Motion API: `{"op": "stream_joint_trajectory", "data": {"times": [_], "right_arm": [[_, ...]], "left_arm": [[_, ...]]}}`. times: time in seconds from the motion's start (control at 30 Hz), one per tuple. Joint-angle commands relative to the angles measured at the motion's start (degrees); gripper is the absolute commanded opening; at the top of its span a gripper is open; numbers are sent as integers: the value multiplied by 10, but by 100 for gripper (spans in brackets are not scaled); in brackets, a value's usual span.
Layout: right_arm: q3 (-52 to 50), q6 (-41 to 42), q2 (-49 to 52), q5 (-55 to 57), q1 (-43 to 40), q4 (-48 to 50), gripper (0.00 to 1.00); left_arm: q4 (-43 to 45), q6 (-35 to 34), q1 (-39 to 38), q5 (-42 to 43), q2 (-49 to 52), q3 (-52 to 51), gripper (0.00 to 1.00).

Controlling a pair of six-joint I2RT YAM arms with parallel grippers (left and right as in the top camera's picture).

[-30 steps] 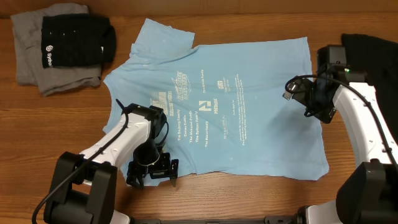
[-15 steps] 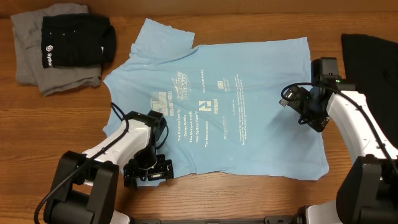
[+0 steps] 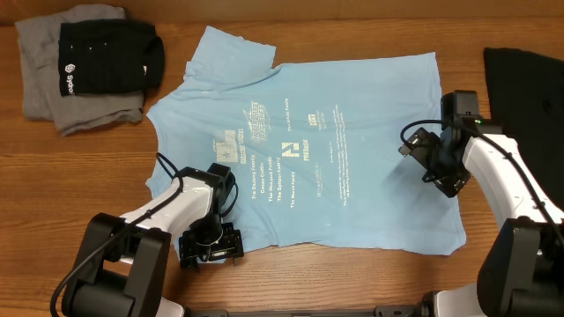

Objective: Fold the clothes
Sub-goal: 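Move both grippers down to the shirt's bottom hem corners and grasp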

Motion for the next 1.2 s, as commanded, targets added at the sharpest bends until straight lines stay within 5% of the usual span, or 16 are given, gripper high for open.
{"op": "stream_joint_trajectory", "data": {"times": [0.0, 0.17, 0.3, 0.73, 1.17], "right_arm": [[-2, 12, -1, 7, -4, -1, 100], [-2, 12, -1, 8, -5, 1, 100], [-2, 14, -1, 11, -5, -2, 99], [-7, 32, -1, 15, -11, -33, 99], [-89, 196, -2, 14, -17, -81, 93]], "left_arm": [[17, -8, -4, -19, -8, -3, 73], [18, -8, -4, -28, -8, -3, 52], [14, -8, -4, -28, -8, -3, 4], [-80, -10, -4, -65, -8, 73, 4], [-78, -1, -4, -71, -8, 80, 4]]}}
